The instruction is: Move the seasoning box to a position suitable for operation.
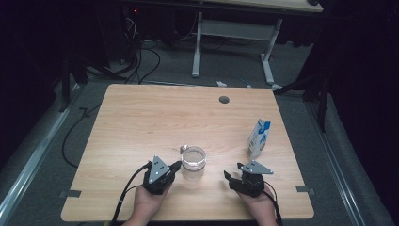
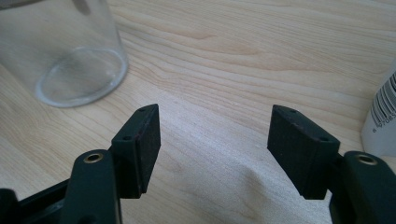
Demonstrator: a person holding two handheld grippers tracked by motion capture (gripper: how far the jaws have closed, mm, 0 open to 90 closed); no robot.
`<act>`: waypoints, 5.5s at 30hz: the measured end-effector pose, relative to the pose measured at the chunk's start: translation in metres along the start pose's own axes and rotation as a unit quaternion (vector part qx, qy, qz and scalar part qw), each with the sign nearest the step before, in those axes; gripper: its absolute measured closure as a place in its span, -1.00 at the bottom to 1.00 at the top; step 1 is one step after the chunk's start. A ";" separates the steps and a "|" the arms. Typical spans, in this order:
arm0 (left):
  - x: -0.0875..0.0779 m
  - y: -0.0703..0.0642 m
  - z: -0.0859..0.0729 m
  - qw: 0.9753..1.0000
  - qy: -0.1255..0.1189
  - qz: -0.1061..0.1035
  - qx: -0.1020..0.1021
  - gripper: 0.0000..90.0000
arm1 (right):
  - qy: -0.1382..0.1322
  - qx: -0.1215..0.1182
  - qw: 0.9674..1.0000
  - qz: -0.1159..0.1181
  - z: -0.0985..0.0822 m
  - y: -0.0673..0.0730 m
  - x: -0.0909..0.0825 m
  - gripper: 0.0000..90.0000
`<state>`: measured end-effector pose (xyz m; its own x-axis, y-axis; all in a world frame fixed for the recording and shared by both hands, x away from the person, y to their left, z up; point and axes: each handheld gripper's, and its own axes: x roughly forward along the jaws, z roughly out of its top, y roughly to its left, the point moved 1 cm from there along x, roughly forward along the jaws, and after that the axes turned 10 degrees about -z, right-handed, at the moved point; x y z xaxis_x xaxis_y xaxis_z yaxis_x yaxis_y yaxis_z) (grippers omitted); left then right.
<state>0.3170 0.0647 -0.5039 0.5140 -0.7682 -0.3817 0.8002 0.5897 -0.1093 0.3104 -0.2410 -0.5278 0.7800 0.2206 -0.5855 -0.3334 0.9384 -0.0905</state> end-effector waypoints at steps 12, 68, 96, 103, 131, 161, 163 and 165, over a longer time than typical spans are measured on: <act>0.018 -0.025 0.002 0.999 0.011 -0.038 0.018 1.00 | -0.002 0.005 1.000 0.000 0.000 -0.002 -0.002 -0.22; 0.013 0.019 0.054 1.000 -0.016 -0.003 0.002 1.00 | -0.012 0.008 1.000 -0.004 -0.001 -0.008 -0.005 -0.14; 0.033 0.013 0.053 1.000 0.000 0.007 0.026 1.00 | -0.032 0.002 0.999 0.002 0.000 -0.006 -0.011 0.10; 0.032 0.014 0.052 0.999 -0.004 0.020 0.032 1.00 | -0.039 0.005 0.999 0.006 0.002 -0.005 -0.014 0.25; 0.031 0.018 0.050 1.000 -0.009 0.018 0.024 1.00 | -0.059 -0.008 0.998 0.020 0.012 0.008 -0.014 0.62; 0.031 0.021 0.048 1.000 -0.014 0.013 0.015 1.00 | -0.124 -0.032 0.990 0.066 0.051 0.043 -0.022 1.00; 0.030 0.021 0.048 1.000 -0.012 0.015 0.014 1.00 | -0.129 -0.031 0.989 0.065 0.053 0.043 -0.023 1.00; 0.025 0.022 0.047 1.000 -0.017 0.015 0.011 1.00 | -0.131 -0.030 0.988 0.071 0.056 0.044 -0.023 1.00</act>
<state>0.3623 0.0469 -0.4723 0.5487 -0.7582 -0.3522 0.7901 0.6080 -0.0781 0.3075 -0.1896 -0.4729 0.8307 0.4180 -0.3676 -0.4746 0.8770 -0.0751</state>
